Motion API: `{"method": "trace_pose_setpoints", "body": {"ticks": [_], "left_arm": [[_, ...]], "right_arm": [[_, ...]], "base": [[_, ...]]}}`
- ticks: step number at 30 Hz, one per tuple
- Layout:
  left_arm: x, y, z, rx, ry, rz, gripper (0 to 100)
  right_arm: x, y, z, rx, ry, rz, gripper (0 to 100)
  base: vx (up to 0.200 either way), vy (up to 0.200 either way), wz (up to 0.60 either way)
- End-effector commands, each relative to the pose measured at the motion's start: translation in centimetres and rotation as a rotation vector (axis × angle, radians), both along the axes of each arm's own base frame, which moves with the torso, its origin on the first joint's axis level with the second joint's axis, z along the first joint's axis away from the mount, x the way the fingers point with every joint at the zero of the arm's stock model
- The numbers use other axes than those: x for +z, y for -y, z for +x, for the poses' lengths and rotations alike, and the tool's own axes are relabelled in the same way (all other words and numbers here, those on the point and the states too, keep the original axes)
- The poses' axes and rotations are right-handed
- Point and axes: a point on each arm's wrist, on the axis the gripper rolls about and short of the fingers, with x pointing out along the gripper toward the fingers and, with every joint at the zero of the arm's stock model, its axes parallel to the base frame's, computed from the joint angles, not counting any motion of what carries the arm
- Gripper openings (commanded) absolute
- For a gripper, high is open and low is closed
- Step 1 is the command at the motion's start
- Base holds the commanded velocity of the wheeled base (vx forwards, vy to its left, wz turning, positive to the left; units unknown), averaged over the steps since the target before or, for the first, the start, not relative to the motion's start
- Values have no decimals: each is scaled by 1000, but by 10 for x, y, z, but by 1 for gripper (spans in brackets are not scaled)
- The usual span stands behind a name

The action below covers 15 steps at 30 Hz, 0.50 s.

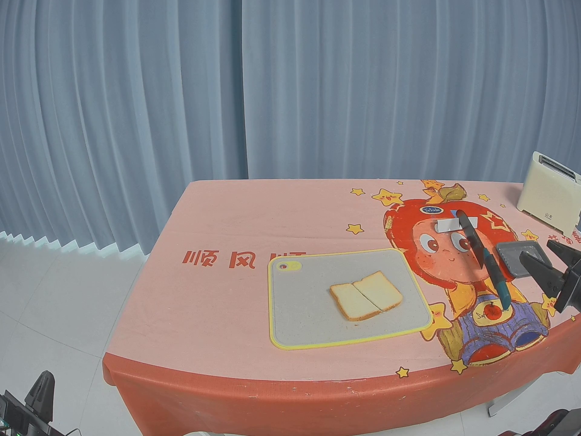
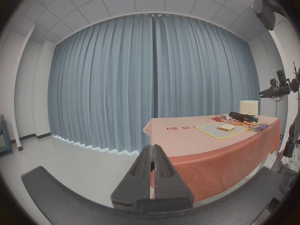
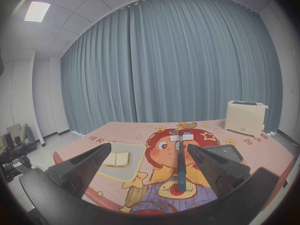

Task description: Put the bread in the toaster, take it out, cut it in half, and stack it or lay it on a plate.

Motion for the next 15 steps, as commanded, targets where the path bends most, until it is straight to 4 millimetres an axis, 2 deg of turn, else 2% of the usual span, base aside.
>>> {"method": "trace_pose_setpoints", "body": {"ticks": [1,15], "left_arm": [[-5,0,1,0,-18,0,0],[-5,0,1,0,-18,0,0]], "right_arm": [[0,0,1,0,0,0,100],[0,0,0,6,1,3,100]], "base": [[0,0,0],[0,0,0]]}}
